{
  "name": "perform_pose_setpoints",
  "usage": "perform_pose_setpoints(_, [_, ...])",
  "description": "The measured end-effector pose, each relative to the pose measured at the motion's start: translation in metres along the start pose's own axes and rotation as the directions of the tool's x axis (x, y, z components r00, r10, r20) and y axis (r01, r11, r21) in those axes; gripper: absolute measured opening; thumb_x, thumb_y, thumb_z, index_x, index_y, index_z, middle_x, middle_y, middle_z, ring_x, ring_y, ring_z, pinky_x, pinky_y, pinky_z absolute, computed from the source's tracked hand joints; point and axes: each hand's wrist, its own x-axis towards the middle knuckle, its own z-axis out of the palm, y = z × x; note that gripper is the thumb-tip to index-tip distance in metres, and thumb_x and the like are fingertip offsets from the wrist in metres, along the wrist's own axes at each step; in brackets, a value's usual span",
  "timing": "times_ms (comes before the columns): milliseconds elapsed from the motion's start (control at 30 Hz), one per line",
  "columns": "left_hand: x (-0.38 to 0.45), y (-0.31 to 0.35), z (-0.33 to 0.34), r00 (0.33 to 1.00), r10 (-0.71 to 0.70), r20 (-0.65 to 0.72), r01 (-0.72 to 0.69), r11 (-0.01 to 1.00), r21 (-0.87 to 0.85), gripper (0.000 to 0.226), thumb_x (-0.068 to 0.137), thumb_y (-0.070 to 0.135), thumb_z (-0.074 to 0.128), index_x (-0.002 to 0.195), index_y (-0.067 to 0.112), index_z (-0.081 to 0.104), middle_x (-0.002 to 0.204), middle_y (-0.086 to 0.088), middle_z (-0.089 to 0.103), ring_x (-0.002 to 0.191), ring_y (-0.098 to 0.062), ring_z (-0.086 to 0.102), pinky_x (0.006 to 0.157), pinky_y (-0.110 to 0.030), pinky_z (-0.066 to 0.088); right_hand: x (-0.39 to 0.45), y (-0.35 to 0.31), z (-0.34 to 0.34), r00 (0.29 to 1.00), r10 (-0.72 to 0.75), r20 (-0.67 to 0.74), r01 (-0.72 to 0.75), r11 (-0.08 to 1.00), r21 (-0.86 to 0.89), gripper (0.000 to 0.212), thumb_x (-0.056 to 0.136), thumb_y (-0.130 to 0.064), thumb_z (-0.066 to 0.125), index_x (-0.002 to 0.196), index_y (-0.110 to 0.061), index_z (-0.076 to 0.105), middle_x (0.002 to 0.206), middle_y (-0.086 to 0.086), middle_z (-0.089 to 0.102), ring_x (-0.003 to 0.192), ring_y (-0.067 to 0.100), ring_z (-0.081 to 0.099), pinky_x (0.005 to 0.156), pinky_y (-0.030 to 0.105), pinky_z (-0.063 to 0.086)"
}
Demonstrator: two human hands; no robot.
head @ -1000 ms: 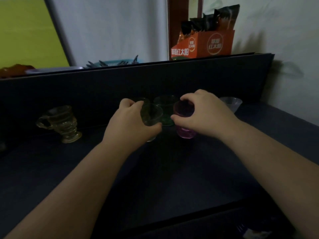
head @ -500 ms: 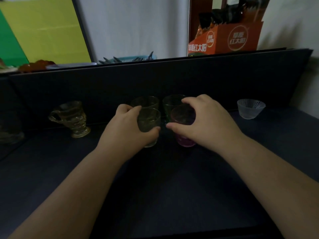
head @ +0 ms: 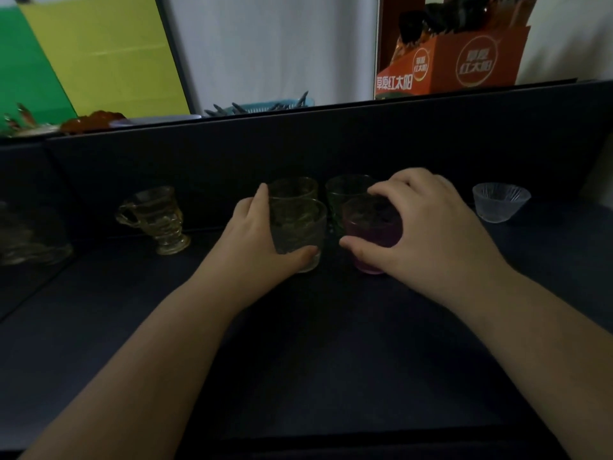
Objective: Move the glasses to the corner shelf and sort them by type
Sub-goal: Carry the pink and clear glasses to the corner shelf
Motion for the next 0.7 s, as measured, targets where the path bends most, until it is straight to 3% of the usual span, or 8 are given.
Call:
perform_pose_setpoints(167, [-0.023,-0.019,-0.028,1.0,0.027,-0.013,-0.024,0.982,0.189,0.113,0.076,0.064,0.067,0.155,0.022,-0.002,0.16,-0.002,0.013,0.145,-0.02,0.018,0.113,-0.033,0.023,-0.006,-0.033,-0.002,0.986,-0.142,-0.092,0.142,0.99,-0.005,0.059,0.08,-0.055,0.07,0.123,-0.016,0.063,0.117,0.0,0.054,0.111,0.02,0.05,0.093,0.034,0.045])
perform_pose_setpoints(433, [-0.079,-0.099,-0.095,0.979,0.043,-0.197,0.022,0.949,0.316,0.093,0.082,0.057,0.063,0.154,0.019,0.018,0.154,-0.001,0.027,0.14,-0.022,0.025,0.11,-0.036,0.029,0.002,-0.136,0.022,0.966,-0.25,0.072,0.246,0.967,0.061,0.055,0.083,-0.053,0.063,0.13,-0.023,0.06,0.116,-0.008,0.056,0.109,0.011,0.05,0.089,0.024,0.042])
perform_pose_setpoints(700, [-0.15,-0.214,-0.181,0.953,-0.093,-0.289,0.195,0.917,0.348,0.088,0.084,0.056,0.061,0.154,0.021,0.02,0.152,0.001,0.028,0.14,-0.02,0.024,0.111,-0.037,0.03,0.019,-0.273,0.066,0.941,-0.317,0.115,0.302,0.944,0.131,0.06,0.084,-0.057,0.061,0.136,-0.028,0.053,0.125,-0.011,0.053,0.115,0.009,0.048,0.09,0.021,0.037])
